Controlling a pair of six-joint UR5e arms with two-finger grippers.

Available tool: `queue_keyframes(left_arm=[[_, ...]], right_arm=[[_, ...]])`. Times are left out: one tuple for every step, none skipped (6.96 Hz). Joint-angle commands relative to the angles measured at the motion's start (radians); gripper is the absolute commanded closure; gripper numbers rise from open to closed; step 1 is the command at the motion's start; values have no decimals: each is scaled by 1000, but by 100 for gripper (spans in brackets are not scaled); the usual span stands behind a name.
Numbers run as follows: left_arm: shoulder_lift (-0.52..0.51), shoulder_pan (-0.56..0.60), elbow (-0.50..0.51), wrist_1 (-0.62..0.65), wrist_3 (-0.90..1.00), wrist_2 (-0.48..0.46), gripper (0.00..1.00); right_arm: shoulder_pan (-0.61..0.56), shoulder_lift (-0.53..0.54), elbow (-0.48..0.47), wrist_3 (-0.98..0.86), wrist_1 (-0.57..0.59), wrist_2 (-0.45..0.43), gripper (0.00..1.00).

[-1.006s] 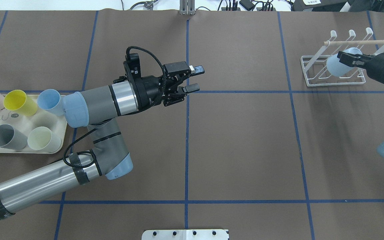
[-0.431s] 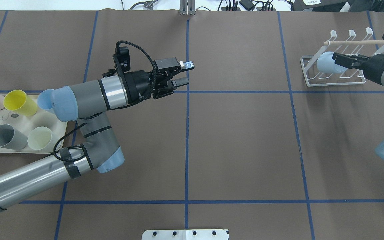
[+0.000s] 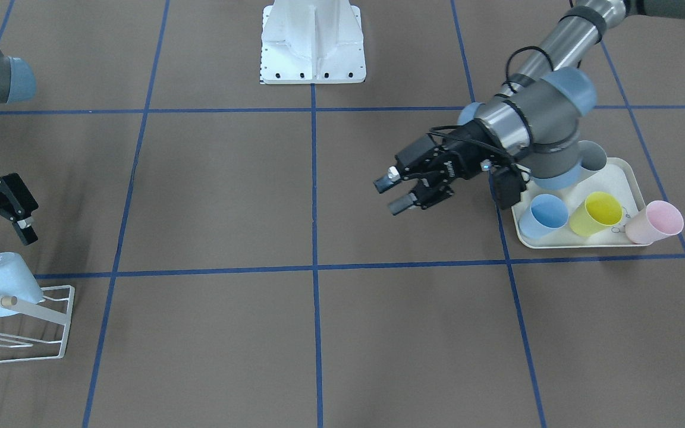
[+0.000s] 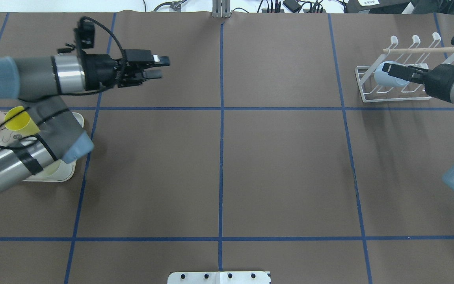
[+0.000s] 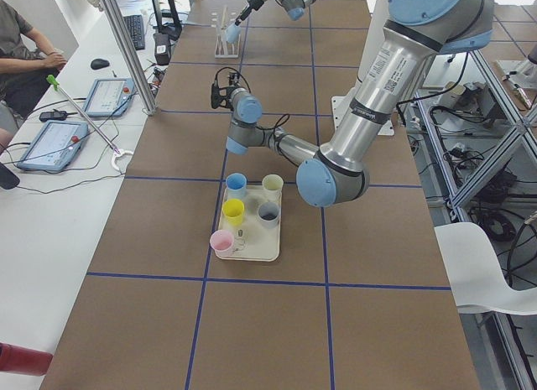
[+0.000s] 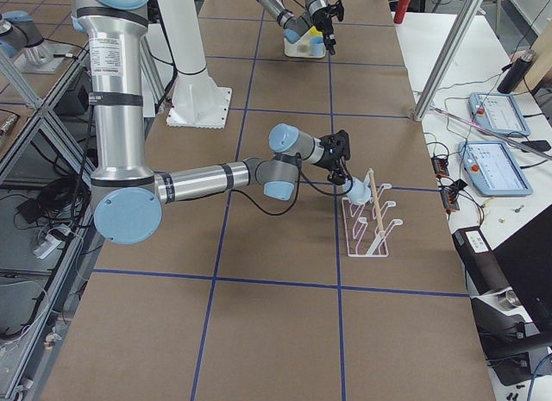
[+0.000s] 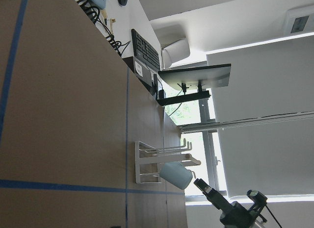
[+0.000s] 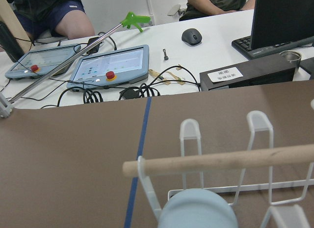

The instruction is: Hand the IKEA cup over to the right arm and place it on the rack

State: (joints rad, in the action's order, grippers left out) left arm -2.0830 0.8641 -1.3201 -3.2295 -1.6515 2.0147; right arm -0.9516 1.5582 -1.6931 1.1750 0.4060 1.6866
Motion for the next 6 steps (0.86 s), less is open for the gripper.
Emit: queue_keyframes(left_arm=[[104,203,-7,95,364,174,26],[119,283,-7,202,544,173,27],[198,347,-4,288,834,165,29],[263,396,-1,378,1106,162,29],[320,418,5,461,1248,151,29],[351,417,9,561,1329,110,29]], right_arm=[[1,8,-45,122,-3,82,0],[1,10,-48,150,-3,94,0],[1,10,-60,175,-3,131,0],[2,3,-60,198,-3,140,0],[2,0,-60,202,-3,142,0],[7,0,-60,203,-4,143,0]])
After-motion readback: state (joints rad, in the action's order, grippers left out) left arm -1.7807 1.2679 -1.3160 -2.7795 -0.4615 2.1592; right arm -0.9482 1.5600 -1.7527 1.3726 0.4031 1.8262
